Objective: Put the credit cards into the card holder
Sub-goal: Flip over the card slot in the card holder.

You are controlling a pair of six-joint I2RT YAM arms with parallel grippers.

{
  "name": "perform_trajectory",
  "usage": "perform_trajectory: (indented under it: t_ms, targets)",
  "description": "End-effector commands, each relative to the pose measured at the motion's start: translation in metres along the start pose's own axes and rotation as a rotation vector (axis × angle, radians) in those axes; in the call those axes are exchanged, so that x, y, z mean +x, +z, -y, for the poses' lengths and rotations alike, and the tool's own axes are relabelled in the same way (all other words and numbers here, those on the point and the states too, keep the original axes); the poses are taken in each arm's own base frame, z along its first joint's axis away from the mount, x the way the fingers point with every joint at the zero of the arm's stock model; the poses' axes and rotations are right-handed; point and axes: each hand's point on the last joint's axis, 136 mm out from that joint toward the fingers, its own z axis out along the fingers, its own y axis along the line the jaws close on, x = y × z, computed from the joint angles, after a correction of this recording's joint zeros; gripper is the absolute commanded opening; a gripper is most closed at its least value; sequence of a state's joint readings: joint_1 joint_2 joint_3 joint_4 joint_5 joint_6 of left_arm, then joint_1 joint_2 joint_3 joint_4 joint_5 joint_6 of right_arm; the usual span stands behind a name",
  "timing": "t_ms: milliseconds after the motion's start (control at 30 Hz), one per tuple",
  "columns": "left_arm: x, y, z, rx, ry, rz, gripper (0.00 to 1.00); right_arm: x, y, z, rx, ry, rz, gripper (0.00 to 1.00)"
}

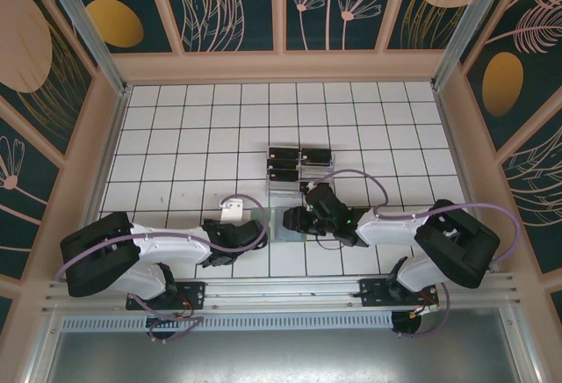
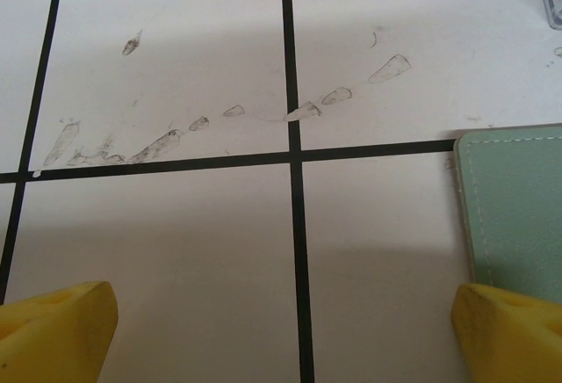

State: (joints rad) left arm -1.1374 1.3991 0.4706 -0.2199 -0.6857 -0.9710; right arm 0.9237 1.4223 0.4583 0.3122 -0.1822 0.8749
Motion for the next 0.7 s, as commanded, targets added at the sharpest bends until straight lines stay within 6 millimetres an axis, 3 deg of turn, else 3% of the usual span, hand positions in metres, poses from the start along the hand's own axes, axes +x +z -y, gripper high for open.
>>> perform_trajectory:
  t_ms: [0, 200, 667]
  targets:
    - [0.002, 0.002, -0.002, -0.004, -0.01, -0.003, 0.97, 0.0, 0.001, -0.017, -0.079, 0.003, -0.009, 0.4]
    - [-0.004, -0.002, -0.003, 0.002, -0.03, 0.016, 0.98, -0.002, 0.006, -0.03, -0.11, -0.003, -0.025, 0.39]
    - [-0.042, -0.032, -0.023, 0.013, -0.207, 0.155, 0.98, -0.009, 0.02, -0.055, -0.125, -0.036, -0.042, 0.38]
